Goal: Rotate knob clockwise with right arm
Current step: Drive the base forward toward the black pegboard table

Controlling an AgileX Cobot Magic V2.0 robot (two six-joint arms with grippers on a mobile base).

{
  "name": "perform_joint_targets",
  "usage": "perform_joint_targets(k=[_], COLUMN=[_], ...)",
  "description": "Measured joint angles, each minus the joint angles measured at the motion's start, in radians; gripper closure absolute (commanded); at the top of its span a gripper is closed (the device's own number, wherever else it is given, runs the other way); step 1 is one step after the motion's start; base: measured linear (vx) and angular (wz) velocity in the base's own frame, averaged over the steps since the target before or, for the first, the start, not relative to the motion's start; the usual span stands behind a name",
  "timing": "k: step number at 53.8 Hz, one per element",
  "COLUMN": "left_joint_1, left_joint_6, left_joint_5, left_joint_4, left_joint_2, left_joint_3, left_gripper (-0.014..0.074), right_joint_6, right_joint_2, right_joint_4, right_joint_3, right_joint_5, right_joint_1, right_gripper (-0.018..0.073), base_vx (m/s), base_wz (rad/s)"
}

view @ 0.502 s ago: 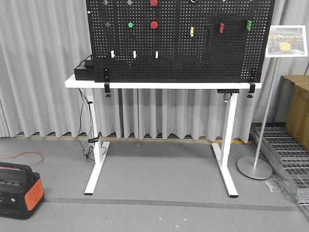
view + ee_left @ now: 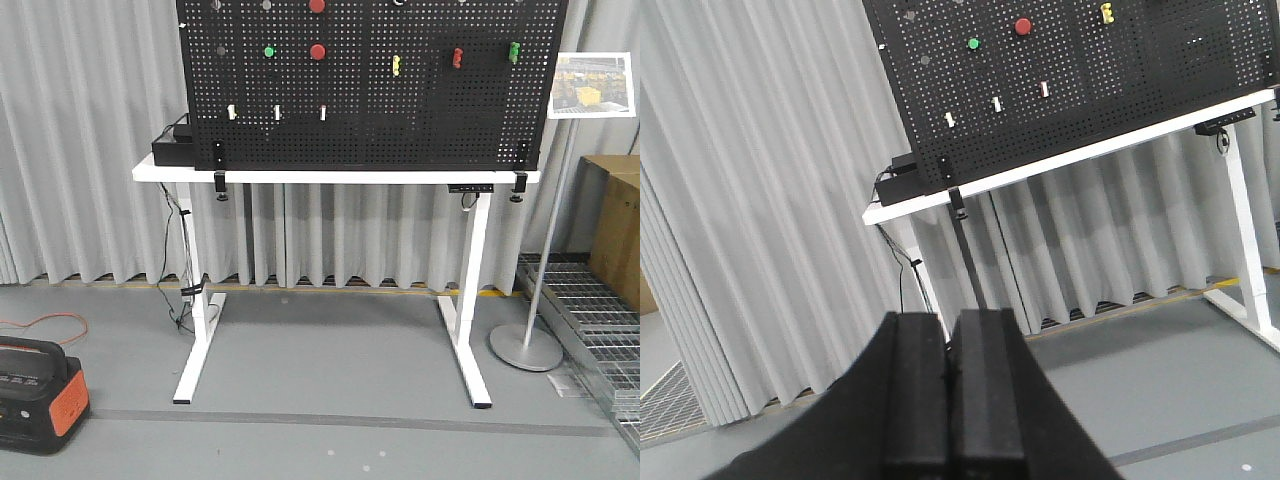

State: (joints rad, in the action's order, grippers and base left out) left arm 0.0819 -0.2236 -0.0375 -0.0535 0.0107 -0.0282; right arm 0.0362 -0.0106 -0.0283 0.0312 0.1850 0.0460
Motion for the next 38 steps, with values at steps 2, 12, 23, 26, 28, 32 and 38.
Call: perform_joint_targets(k=[2,12,23,26,28,32,38], left_joint_1=[0.000,0.000,0.000,0.000,0.000,0.000,0.000], left_joint_6=[0.000,0.000,0.000,0.000,0.000,0.000,0.000], left_joint_5=[0.000,0.000,0.000,0.000,0.000,0.000,0.000], left_joint_4=[0.000,0.000,0.000,0.000,0.000,0.000,0.000], left_joint_2=[0.000,0.000,0.000,0.000,0.000,0.000,0.000], left_joint_3=[0.000,0.000,0.000,0.000,0.000,0.000,0.000], left_gripper=[0.0603,0.0603,0.0603,0.0603,0.0603,0.0603,0.0603], right_joint_6=[0.000,0.000,0.000,0.000,0.000,0.000,0.000], right_joint_2=[0.000,0.000,0.000,0.000,0.000,0.000,0.000], right_joint_4=[0.000,0.000,0.000,0.000,0.000,0.000,0.000], right_joint_3=[0.000,0.000,0.000,0.000,0.000,0.000,0.000], right_joint_5=[0.000,0.001,0.001,0.001,0.001,0.001,0.001], right_joint_1=[0.000,0.000,0.000,0.000,0.000,0.000,0.000], right_gripper=[0.0530,0.0530,0.0530,0.0530,0.0530,0.0530,0.0530], base_vx=[0.00,0.01,0.05,0.07,0.09,0.10,0.12], base_wz=[-0.01,-0.01,-0.01,-0.02,-0.01,0.01,0.05])
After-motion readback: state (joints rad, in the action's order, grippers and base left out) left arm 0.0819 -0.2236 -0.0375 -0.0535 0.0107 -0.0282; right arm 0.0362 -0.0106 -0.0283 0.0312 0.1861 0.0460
